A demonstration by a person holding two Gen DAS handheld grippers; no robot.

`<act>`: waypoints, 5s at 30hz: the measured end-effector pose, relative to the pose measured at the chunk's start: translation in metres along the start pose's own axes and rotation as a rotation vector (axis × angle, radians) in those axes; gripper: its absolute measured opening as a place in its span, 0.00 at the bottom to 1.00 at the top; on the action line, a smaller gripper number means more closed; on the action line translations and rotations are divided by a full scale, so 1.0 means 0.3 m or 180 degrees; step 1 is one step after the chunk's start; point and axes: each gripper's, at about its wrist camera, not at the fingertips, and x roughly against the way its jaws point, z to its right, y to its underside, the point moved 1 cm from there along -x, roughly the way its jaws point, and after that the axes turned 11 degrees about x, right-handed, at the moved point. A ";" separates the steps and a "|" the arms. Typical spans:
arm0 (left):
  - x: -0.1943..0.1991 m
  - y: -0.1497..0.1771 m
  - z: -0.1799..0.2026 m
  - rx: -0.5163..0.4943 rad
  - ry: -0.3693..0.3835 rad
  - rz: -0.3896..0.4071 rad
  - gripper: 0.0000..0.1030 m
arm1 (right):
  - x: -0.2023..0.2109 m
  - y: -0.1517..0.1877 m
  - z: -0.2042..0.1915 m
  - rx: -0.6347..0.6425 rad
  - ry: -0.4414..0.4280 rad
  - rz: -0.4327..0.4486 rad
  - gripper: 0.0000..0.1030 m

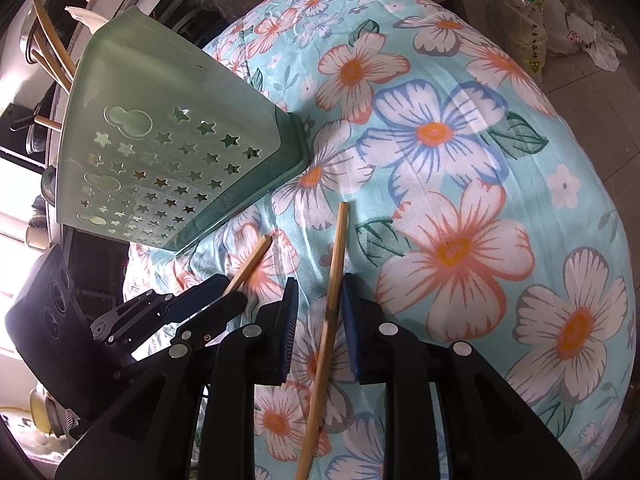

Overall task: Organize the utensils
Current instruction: 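Lift both held bamboo chopsticks up toward the green holder, then lower the left gripper's chopstick into the holder and open it while the right gripper holds its chopstick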

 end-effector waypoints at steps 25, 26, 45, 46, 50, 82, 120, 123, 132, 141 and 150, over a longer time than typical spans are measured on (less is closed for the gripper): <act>-0.001 0.001 0.002 -0.0004 -0.0002 0.0004 0.21 | -0.002 0.001 -0.004 0.0004 0.0007 0.0000 0.21; -0.001 0.001 0.003 -0.0006 -0.0004 0.0005 0.21 | -0.002 0.001 -0.004 0.0004 0.0014 0.0003 0.21; 0.023 -0.001 0.056 -0.0168 -0.0219 0.0134 0.09 | 0.044 0.013 0.007 0.0042 0.0081 0.0162 0.08; 0.029 -0.005 0.055 -0.0162 -0.0220 0.0147 0.08 | 0.059 0.016 0.008 0.0051 0.0073 0.0189 0.08; 0.068 -0.023 0.056 -0.0125 -0.0207 0.0235 0.08 | 0.117 0.019 0.000 0.0108 0.0064 0.0336 0.07; 0.585 -0.213 -0.002 0.0328 0.0487 0.1204 0.16 | 0.460 -0.047 -0.106 0.0620 -0.0006 0.1350 0.06; 0.493 -0.143 0.051 0.0171 0.0055 0.1201 0.05 | 0.491 -0.010 -0.072 0.0467 -0.0034 0.1414 0.06; 0.579 -0.168 0.022 0.0268 0.0242 0.1388 0.05 | 0.493 -0.010 -0.072 0.0466 -0.0036 0.1418 0.06; 0.659 -0.191 -0.097 0.0761 0.0681 0.1557 0.05 | 0.491 -0.014 -0.077 0.0460 -0.0041 0.1398 0.06; 0.642 -0.175 -0.148 0.0965 0.0731 0.1689 0.05 | 0.484 -0.017 -0.080 0.0461 -0.0030 0.1382 0.06; 0.745 -0.189 -0.134 0.0865 0.0813 0.2049 0.05 | 0.484 -0.023 -0.085 0.0474 -0.0033 0.1388 0.06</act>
